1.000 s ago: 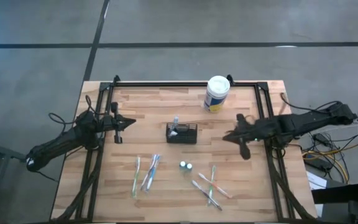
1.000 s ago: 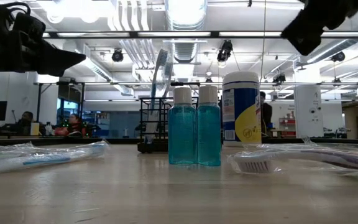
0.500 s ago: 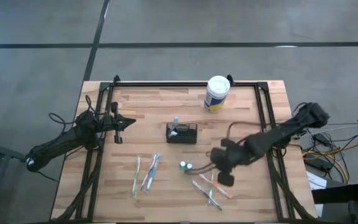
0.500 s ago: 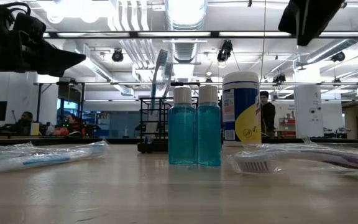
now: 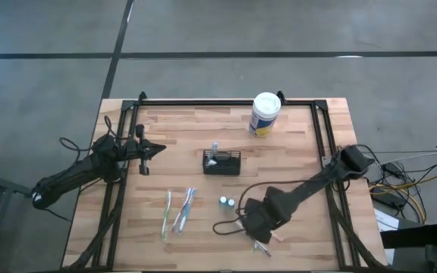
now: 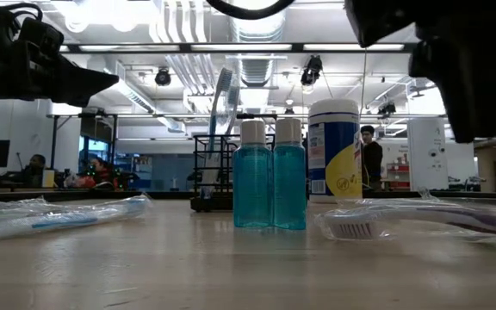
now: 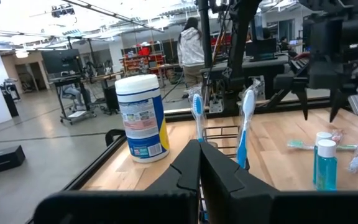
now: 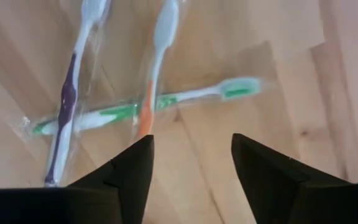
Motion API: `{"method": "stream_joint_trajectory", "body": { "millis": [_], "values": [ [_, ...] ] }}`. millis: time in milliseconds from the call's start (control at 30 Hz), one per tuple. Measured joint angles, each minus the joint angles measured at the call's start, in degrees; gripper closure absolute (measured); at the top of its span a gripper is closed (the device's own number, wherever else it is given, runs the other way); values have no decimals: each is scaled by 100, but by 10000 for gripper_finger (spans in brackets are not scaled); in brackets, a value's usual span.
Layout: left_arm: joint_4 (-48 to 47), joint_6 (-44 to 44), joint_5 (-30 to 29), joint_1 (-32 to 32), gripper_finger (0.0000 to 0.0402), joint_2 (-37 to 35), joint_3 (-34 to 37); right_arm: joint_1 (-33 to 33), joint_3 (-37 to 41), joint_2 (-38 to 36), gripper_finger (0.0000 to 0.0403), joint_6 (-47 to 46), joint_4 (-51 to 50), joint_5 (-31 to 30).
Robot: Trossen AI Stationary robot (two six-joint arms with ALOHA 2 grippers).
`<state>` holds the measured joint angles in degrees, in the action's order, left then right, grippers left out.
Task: Pick & Place toothbrushing station
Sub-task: Put the orange toothbrush into the black wire organizer
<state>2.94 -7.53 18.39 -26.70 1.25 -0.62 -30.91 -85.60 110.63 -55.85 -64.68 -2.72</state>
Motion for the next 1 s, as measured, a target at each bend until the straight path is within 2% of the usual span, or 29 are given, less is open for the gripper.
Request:
{"method": "stream_joint_trajectory", "body": {
  "millis": [467,800,1000],
  "values": [
    [28,14,0,0,392,1,0,-466,40,33,142,-1125,147,-615],
    [35,159,0,0,392,10,0,-457,44,259,129,-1315,550,-603],
    [40,168,-1,0,392,35,0,-486,108,398,128,-1489,524,-261]
  ]
}}
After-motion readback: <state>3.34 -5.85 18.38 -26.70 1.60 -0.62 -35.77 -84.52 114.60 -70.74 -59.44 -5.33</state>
